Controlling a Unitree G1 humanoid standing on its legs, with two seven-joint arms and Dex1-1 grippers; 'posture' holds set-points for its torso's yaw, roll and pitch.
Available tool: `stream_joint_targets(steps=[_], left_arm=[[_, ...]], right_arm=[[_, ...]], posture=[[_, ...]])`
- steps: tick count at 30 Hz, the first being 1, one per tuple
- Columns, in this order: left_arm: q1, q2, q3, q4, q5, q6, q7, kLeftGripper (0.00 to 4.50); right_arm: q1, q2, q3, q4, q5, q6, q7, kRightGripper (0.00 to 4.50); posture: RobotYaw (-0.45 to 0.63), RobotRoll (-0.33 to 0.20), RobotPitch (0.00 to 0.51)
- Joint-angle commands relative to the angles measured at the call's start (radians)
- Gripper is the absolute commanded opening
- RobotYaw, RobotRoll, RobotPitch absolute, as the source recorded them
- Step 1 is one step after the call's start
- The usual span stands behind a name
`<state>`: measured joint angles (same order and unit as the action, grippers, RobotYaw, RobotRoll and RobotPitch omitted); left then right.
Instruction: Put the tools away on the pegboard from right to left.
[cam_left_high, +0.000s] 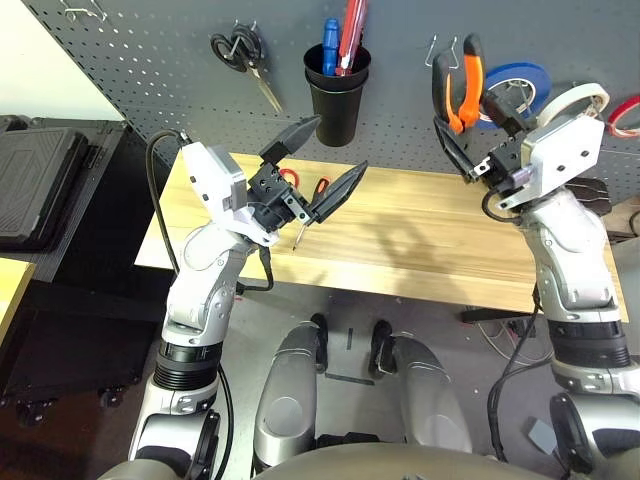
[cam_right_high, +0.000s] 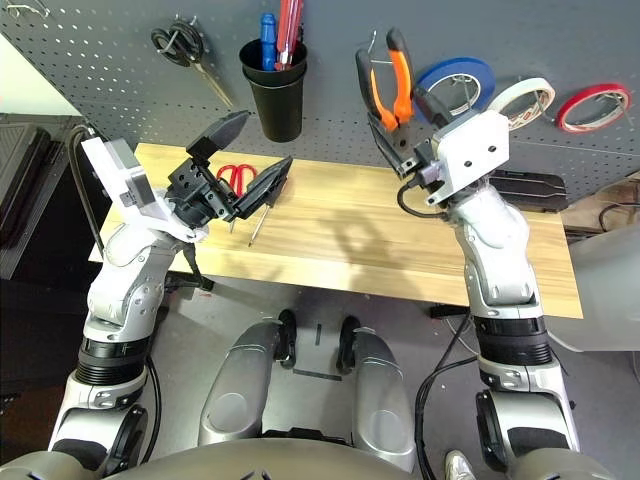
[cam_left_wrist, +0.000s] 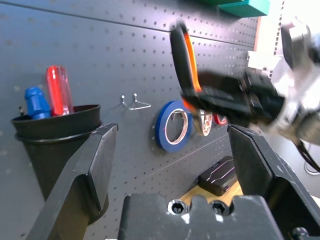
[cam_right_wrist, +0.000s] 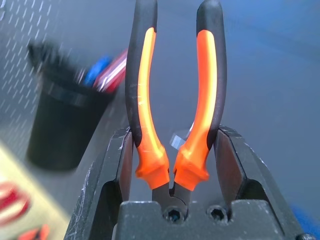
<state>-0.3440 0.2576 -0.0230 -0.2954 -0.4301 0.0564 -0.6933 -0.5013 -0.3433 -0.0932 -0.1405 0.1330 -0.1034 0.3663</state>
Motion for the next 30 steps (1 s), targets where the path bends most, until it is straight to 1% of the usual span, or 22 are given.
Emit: stream_joint_targets(steps=[1, 6, 9, 13, 17, 24, 27, 30], left_arm=[[0.000, 0.007, -0.017, 0.015, -0.005, 0.005, -0.017, 4.50], [-0.007, 0.006, -0.020, 0.025, 0.000, 0.004, -0.023, 4.50], [-0.012, 0.006, -0.025, 0.034, 0.007, 0.000, -0.024, 4.50], [-0.011, 0.010, -0.028, 0.032, 0.009, 0.000, -0.023, 4.50], [-0.006, 0.013, -0.028, 0.026, 0.009, 0.002, -0.019, 4.50], [0.002, 0.018, -0.027, 0.016, 0.013, -0.001, -0.007, 4.50], [0.004, 0.020, -0.028, 0.015, 0.014, -0.002, -0.003, 4.50], [0.003, 0.019, -0.029, 0.020, 0.020, -0.007, 0.002, 4.50]], right_arm=[[-0.067, 0.018, -0.021, -0.006, 0.005, 0.018, -0.051, 2.57], [-0.204, 0.059, -0.023, 0.143, 0.007, 0.008, -0.098, 2.57], [-0.263, 0.082, -0.027, 0.256, 0.006, -0.036, -0.119, 2.57], [-0.366, 0.113, -0.027, 0.454, -0.009, -0.125, -0.149, 2.57], [-0.443, 0.132, -0.025, 0.602, -0.010, -0.206, -0.166, 2.57], [-0.506, 0.145, -0.025, 0.757, 0.001, -0.282, -0.164, 2.57], [-0.515, 0.151, -0.023, 0.802, -0.001, -0.300, -0.161, 2.57], [-0.510, 0.164, -0.012, 0.885, -0.009, -0.341, -0.144, 2.57]], posture=[[0.13, 0.000, 0.216], [0.13, 0.000, 0.222], [0.14, 0.000, 0.228], [0.15, 0.000, 0.235], [0.16, 0.000, 0.239], [0.19, 0.000, 0.240], [0.19, 0.000, 0.240], [0.19, 0.000, 0.239]])
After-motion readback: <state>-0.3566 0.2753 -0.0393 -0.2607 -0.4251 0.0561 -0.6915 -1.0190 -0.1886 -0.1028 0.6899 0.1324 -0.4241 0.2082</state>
